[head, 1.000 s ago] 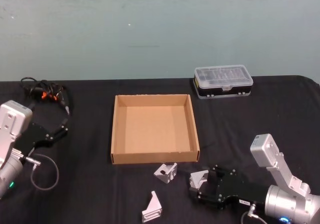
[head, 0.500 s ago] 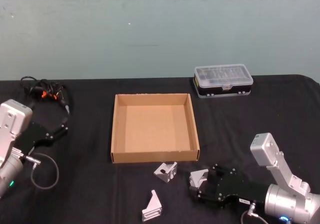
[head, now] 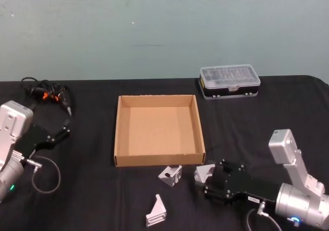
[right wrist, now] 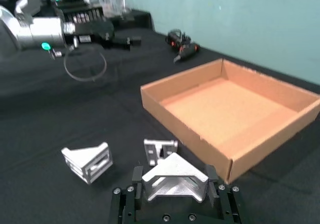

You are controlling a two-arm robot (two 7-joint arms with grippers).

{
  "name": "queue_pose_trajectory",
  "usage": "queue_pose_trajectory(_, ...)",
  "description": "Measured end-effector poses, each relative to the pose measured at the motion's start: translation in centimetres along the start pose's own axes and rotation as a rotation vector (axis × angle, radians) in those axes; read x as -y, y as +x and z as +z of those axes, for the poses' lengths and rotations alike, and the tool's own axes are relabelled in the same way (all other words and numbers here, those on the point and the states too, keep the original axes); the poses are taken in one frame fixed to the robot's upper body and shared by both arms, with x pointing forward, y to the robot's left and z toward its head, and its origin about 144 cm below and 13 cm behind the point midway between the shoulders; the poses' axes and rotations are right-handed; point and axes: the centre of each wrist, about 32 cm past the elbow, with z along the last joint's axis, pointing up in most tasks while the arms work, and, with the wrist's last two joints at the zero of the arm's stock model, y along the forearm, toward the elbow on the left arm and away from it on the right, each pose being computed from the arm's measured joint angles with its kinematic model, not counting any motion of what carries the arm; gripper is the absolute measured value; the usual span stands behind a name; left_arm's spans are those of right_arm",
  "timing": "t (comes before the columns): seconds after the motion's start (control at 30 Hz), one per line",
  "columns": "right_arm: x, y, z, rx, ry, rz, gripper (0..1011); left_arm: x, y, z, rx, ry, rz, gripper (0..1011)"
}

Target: Use one hand to pick up the angle iron from the table and place it into the box.

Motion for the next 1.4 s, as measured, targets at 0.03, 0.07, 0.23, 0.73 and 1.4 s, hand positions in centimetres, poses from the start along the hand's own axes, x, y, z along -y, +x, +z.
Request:
queue_pose_trajectory(0.03,0.0,0.0,0.1,-0.001,0.016,0.000,747,0.0,0.0,0.0,0.000,0.000,0.000,1000)
queue_pose_trajectory(0.07,0.1,0.1,0.2,-0.001,0.023,0.000,747,0.0,0.0,0.0,0.000,0.000,0.000,1000)
queue_pose_trajectory(0.23,-0.1,0.3,1.0,0.000,0.066,-0.006,747,0.0,0.0,0.0,0.000,0.000,0.000,1000)
queue_pose_trajectory(0.73,-2.5,1.6,3.1,0.032,0.124,-0.046,747,0.0,0.0,0.0,0.000,0.000,0.000,1000)
queue_pose_trajectory(1.4,-6.8,4.7,4.7,0.026,0.116,-0.097,747,0.0,0.0,0.0,0.000,0.000,0.000,1000)
